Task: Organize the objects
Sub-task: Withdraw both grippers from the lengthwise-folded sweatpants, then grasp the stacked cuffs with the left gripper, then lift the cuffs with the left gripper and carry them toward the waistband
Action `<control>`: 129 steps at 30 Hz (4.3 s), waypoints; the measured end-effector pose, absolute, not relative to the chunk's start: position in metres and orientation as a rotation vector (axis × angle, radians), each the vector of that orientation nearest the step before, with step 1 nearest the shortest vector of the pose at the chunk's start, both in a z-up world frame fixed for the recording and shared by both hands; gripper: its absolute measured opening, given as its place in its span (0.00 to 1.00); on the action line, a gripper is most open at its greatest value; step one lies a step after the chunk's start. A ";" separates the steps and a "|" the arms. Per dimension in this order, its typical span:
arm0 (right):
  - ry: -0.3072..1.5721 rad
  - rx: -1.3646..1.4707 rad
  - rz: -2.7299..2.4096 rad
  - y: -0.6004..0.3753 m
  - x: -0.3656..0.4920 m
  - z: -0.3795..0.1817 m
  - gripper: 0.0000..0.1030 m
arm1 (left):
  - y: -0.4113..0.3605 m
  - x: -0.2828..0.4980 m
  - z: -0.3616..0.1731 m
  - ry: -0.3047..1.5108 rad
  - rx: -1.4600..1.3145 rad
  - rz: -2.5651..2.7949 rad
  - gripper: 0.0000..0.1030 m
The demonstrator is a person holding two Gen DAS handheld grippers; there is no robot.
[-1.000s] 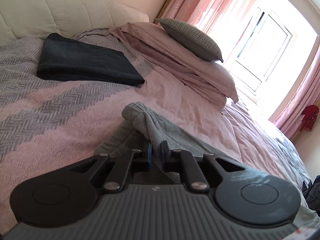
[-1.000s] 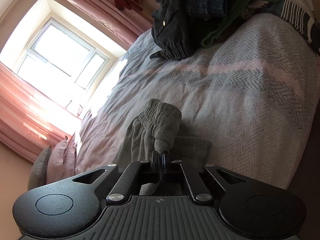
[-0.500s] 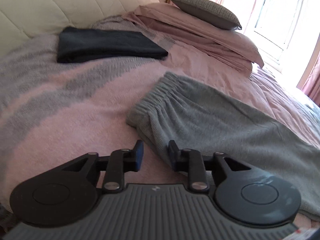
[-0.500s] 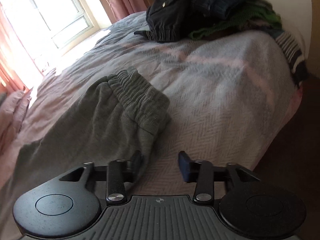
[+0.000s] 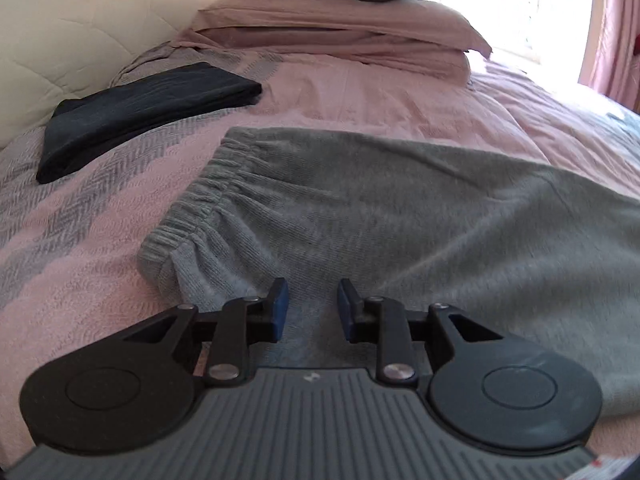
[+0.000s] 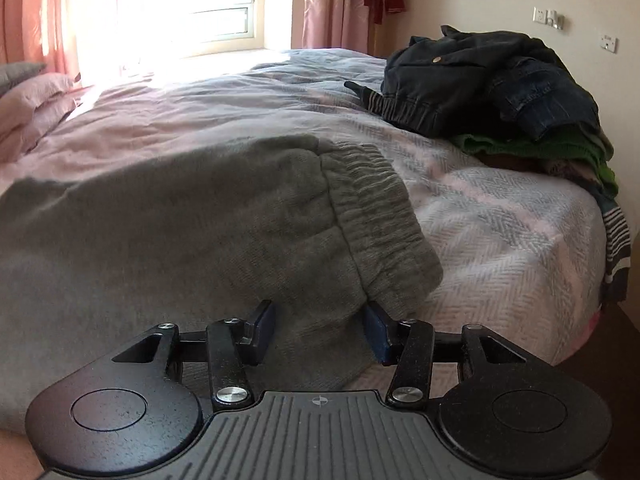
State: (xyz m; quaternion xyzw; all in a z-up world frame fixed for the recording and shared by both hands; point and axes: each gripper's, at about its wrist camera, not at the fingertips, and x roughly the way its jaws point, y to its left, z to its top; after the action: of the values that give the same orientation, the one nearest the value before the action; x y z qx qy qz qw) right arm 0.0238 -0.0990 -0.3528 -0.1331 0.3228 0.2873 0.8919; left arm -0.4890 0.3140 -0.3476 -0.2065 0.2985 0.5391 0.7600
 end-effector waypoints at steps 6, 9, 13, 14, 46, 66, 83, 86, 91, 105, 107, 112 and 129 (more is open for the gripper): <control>0.681 -0.185 0.623 -0.116 -0.011 -0.318 0.46 | 0.281 -0.493 -0.308 0.669 -0.360 1.216 0.29; 0.732 -0.118 0.678 -0.121 -0.039 -0.308 0.60 | 0.255 -0.494 -0.294 0.697 -0.364 1.224 0.46; 0.789 -0.194 0.751 -0.114 -0.081 -0.306 0.62 | 0.216 -0.487 -0.284 0.741 -0.379 1.155 0.48; 0.781 -0.224 0.769 -0.112 -0.092 -0.303 0.62 | 0.206 -0.484 -0.279 0.747 -0.366 1.134 0.51; 0.720 -0.267 0.923 -0.133 -0.195 -0.246 0.64 | 0.096 -0.472 -0.230 0.764 -0.229 0.924 0.79; 0.763 -0.273 0.879 -0.134 -0.179 -0.259 0.64 | 0.101 -0.451 -0.253 0.828 -0.238 0.869 0.79; 0.856 -0.279 1.027 -0.036 -0.186 -0.307 0.63 | 0.265 -0.561 -0.305 0.500 -0.797 0.993 0.35; 0.870 -0.269 1.037 -0.021 -0.187 -0.312 0.63 | 0.292 -0.576 -0.317 0.444 -0.866 1.051 0.35; 0.900 -0.237 1.018 -0.009 -0.178 -0.319 0.63 | 0.327 -0.584 -0.340 0.394 -0.979 1.069 0.38; 0.798 -0.256 1.126 0.050 -0.212 -0.320 0.63 | 0.337 -0.583 -0.359 0.353 -0.925 1.057 0.26; 0.800 -0.275 1.146 0.059 -0.221 -0.327 0.63 | 0.340 -0.589 -0.371 0.317 -0.990 1.053 0.27; 0.783 -0.313 1.135 0.068 -0.231 -0.342 0.63 | 0.341 -0.582 -0.362 0.280 -0.964 1.062 0.13; 0.788 -0.056 0.805 -0.047 -0.131 -0.308 0.63 | 0.274 -0.430 -0.253 0.509 -0.049 1.081 0.09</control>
State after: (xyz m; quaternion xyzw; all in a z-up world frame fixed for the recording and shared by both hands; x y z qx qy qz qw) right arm -0.1311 -0.0471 -0.3084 -0.0265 0.3737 0.3817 0.8450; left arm -0.4302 0.2742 -0.2531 -0.0231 0.2398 0.5087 0.8265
